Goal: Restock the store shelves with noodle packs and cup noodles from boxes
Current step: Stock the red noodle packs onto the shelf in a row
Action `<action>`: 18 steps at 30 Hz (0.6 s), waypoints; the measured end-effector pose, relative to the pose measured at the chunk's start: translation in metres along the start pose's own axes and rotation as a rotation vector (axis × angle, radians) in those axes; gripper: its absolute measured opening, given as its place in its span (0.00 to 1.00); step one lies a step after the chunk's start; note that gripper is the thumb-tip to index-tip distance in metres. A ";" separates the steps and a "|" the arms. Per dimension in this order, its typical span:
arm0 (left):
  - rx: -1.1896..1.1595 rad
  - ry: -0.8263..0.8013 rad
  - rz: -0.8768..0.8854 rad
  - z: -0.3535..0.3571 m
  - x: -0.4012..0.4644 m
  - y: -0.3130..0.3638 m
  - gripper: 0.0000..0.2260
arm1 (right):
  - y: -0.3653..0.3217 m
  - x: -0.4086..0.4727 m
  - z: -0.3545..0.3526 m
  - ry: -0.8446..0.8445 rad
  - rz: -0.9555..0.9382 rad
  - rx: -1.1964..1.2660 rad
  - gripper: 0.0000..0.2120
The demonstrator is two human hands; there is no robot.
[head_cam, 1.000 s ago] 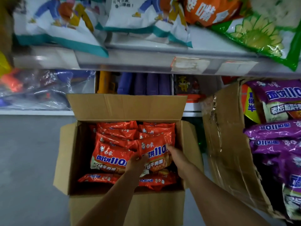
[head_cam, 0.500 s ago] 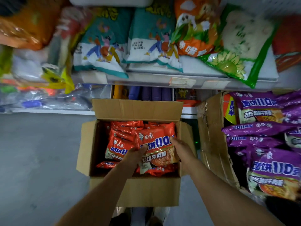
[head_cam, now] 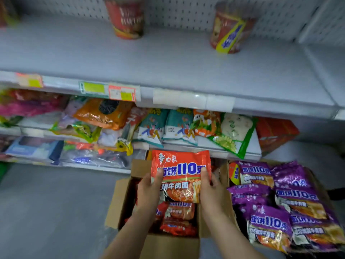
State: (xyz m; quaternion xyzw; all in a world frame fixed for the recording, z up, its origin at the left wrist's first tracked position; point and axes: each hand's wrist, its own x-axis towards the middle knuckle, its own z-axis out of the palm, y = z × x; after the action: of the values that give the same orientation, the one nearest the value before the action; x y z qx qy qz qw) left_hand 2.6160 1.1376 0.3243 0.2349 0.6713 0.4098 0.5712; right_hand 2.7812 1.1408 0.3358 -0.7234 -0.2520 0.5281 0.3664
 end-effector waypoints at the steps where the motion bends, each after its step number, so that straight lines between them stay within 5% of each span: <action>1: 0.018 0.018 0.044 0.000 -0.018 0.020 0.12 | -0.012 -0.011 -0.001 -0.003 -0.019 0.011 0.15; 5: 0.100 0.134 0.193 -0.001 -0.063 0.073 0.14 | -0.052 -0.036 0.005 0.067 -0.166 0.107 0.31; 9: 0.002 0.269 0.347 0.008 -0.096 0.139 0.11 | -0.117 -0.074 -0.010 0.093 -0.262 0.178 0.21; 18: -0.228 0.234 0.509 0.009 -0.164 0.235 0.15 | -0.230 -0.135 -0.046 0.094 -0.521 0.216 0.18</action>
State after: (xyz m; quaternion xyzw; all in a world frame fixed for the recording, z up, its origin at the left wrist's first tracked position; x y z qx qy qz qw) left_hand 2.6272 1.1416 0.6103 0.2813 0.6018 0.6366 0.3916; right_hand 2.7874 1.1658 0.6050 -0.6148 -0.3544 0.4058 0.5760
